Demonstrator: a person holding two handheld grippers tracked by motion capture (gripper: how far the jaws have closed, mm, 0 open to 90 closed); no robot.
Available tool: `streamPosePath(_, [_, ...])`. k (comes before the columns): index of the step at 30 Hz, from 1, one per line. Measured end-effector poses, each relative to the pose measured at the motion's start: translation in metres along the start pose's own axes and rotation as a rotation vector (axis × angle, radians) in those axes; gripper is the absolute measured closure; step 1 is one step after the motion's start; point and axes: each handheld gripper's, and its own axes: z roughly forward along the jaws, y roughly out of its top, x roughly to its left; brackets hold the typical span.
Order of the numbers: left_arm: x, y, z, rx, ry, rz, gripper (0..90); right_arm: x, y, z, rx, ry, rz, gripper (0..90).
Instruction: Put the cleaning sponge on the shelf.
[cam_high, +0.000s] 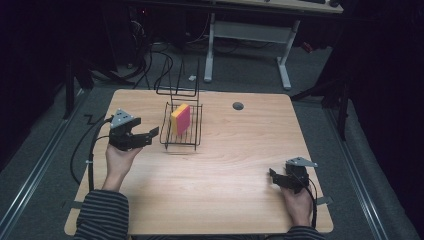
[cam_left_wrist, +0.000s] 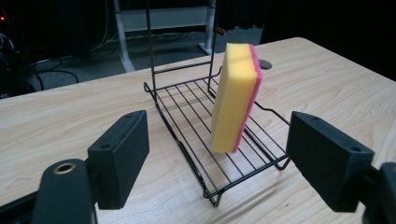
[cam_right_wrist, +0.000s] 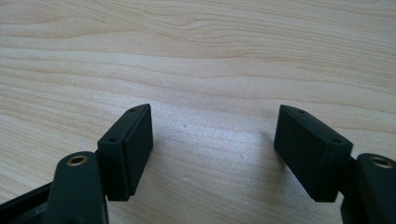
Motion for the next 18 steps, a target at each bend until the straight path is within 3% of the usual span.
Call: streamPosePath(18, [0.007,-0.011,-0.020,-0.006,0.035,-0.014,22.9,0.000,0.000,0.000,0.001,0.001,0.000,28.5])
